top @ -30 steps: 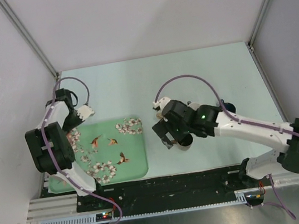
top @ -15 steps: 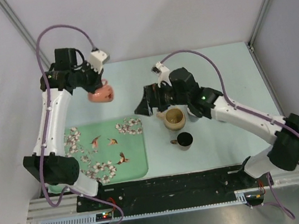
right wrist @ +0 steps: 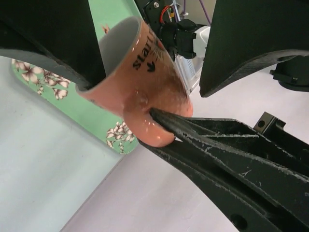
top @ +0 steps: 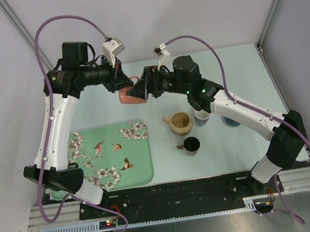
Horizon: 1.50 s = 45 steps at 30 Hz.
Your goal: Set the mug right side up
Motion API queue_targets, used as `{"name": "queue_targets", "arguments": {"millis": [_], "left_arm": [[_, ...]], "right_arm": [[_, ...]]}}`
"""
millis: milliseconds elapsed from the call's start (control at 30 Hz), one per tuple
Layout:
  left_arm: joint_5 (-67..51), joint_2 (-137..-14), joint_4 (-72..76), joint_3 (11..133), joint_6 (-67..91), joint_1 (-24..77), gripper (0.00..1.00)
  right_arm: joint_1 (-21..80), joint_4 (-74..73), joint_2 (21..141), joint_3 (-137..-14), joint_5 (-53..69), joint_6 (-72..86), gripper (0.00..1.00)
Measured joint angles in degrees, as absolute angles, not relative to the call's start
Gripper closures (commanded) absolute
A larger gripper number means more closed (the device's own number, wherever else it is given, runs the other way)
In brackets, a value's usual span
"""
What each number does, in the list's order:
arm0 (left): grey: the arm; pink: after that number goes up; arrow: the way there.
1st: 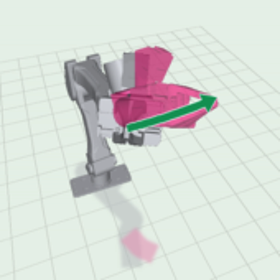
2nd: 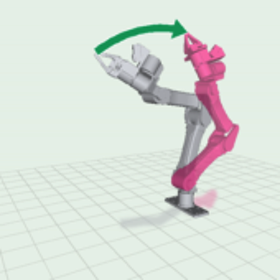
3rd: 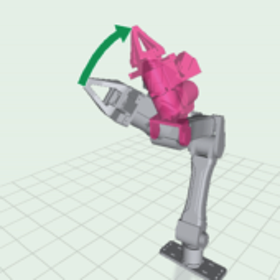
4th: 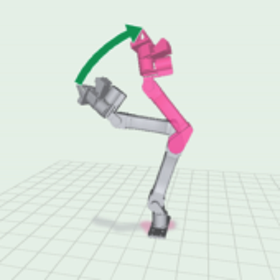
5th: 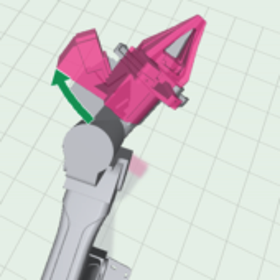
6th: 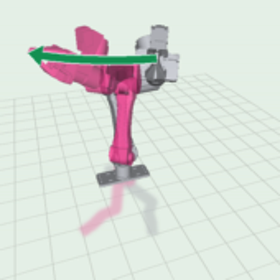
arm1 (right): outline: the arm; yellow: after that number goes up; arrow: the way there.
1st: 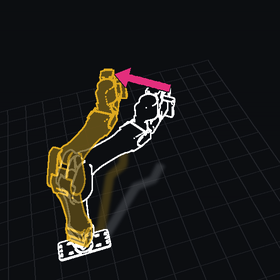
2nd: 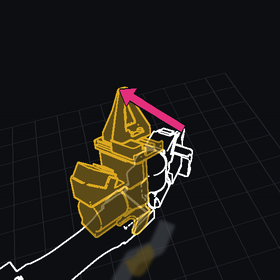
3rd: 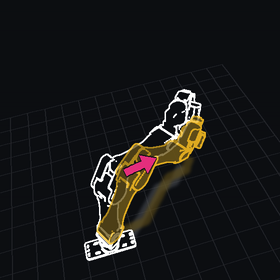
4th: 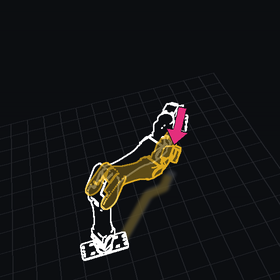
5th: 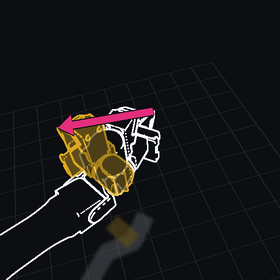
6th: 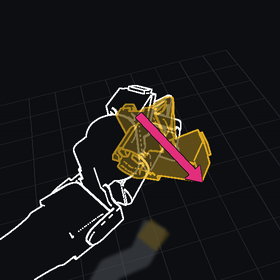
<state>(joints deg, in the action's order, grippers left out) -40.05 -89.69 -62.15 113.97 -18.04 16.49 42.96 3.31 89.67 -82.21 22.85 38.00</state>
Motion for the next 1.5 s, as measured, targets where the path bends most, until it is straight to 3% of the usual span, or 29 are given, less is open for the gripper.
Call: {"name": "queue_targets", "arguments": {"millis": [67,133,167,200,233,267,300,367,500,633,767,900,1033,1167,1367,1400,1500], "left_arm": [[-40.99,-89.67,-62.37,113.80,-17.56,16.88,1.00],[-41.89,-89.67,-62.30,113.80,-17.12,16.84,1.00],[-42.09,-89.58,-62.08,113.82,-17.10,16.56,0.90],[-42.26,-89.45,-61.80,113.84,-17.28,16.03,0.74],[-42.11,-89.36,-61.73,113.84,-17.50,15.64,0.37],[-41.85,-89.38,-61.30,113.86,-17.43,15.55,0.19],[-41.45,-89.43,-60.77,113.91,-17.10,15.59,0.10],[-39.75,-89.32,-60.69,114.21,-16.29,15.88,0.03],[-30.85,-89.21,-61.04,114.24,-16.51,15.51,0.01],[-16.73,-87.09,-60.60,111.18,-21.47,14.87,0.00],[-0.91,-81.38,-60.71,98.56,-30.96,14.81,0.00],[11.27,-77.78,-61.91,82.48,-38.81,14.41,0.01],[15.99,-77.89,-63.96,70.11,-43.18,11.99,0.04],[16.23,-78.19,-64.66,65.82,-45.01,8.03,0.11],[16.14,-82.13,-62.87,62.61,-46.74,1.50,0.14],[16.12,-82.46,-62.54,61.95,-47.24,0.82,0.14],[16.25,-82.48,-61.12,59.18,-49.98,-1.54,0.14]], "right_arm": [[43.22,3.46,89.67,-82.21,22.79,37.54,0.47],[43.31,3.25,89.71,-82.21,23.22,37.87,0.80],[43.20,3.40,89.82,-82.21,23.88,39.00,0.90],[42.74,4.01,89.89,-82.19,25.08,40.69,0.95],[42.37,5.26,89.95,-82.21,26.59,41.19,0.98],[42.06,6.37,89.97,-82.21,27.88,42.19,0.99],[42.02,6.28,89.91,-82.21,28.27,42.04,0.99],[42.15,4.80,89.93,-82.06,28.08,41.04,1.00],[42.61,-5.17,87.66,-81.87,22.06,34.41,1.00],[41.71,-22.57,81.65,-81.87,8.29,26.98,1.00],[40.62,-41.50,75.64,-81.89,-6.20,24.32,1.00],[40.86,-52.86,72.60,-76.79,-13.32,26.72,1.00],[39.35,-55.27,70.11,-63.11,-13.50,30.11,1.00],[36.62,-52.90,69.01,-50.68,-11.97,32.62,1.00],[36.14,-46.94,70.78,-45.80,-11.51,33.50,0.99],[36.10,-45.50,71.16,-45.45,-11.49,33.52,0.96],[35.73,-42.44,71.31,-44.01,-11.09,33.69,0.73]]}}
